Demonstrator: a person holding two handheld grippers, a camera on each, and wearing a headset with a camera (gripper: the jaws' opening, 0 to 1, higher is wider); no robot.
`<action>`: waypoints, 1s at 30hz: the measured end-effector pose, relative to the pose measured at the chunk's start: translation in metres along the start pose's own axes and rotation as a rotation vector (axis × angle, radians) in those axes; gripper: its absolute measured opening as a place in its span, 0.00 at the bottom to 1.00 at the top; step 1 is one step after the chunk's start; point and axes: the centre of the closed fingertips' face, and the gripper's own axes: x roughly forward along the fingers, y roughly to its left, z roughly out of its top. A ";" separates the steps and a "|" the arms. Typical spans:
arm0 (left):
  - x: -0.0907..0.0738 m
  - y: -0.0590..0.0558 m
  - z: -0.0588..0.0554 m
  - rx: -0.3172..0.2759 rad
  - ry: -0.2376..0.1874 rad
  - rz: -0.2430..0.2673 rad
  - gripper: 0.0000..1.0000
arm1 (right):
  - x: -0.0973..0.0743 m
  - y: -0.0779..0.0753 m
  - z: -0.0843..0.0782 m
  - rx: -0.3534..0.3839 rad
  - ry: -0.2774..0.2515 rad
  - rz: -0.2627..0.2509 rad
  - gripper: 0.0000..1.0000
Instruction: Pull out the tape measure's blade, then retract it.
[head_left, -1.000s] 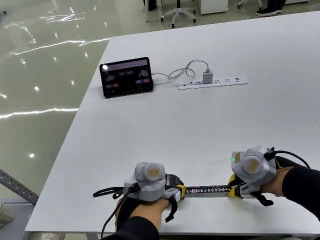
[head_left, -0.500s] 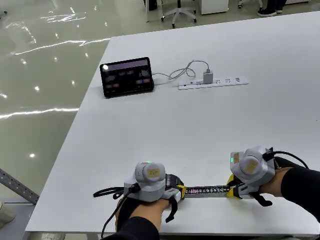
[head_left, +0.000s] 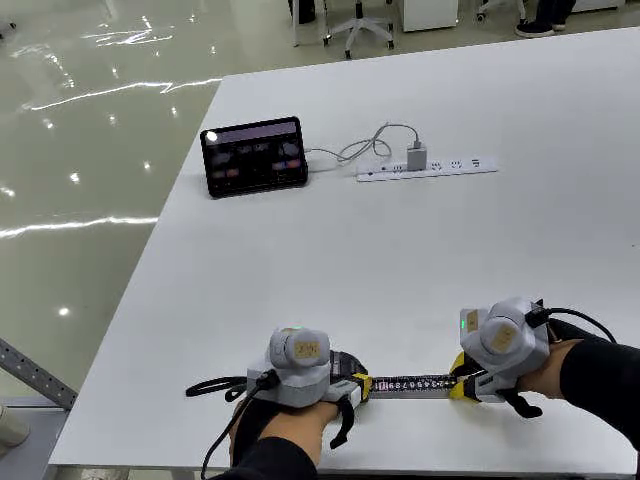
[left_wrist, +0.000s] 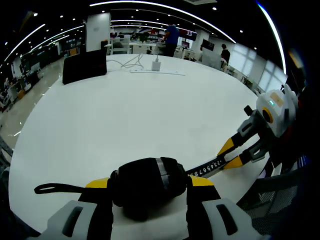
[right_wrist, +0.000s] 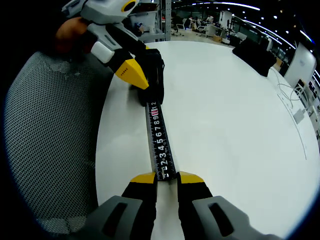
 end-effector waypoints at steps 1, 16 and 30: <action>0.000 0.000 0.000 0.000 0.000 0.000 0.55 | 0.000 0.000 0.001 -0.001 0.000 0.001 0.11; 0.000 0.000 0.000 -0.001 0.000 0.000 0.55 | 0.003 0.001 0.005 -0.005 -0.002 0.005 0.11; 0.000 0.000 0.000 -0.002 0.000 0.000 0.55 | 0.005 0.002 0.009 -0.011 -0.005 0.004 0.11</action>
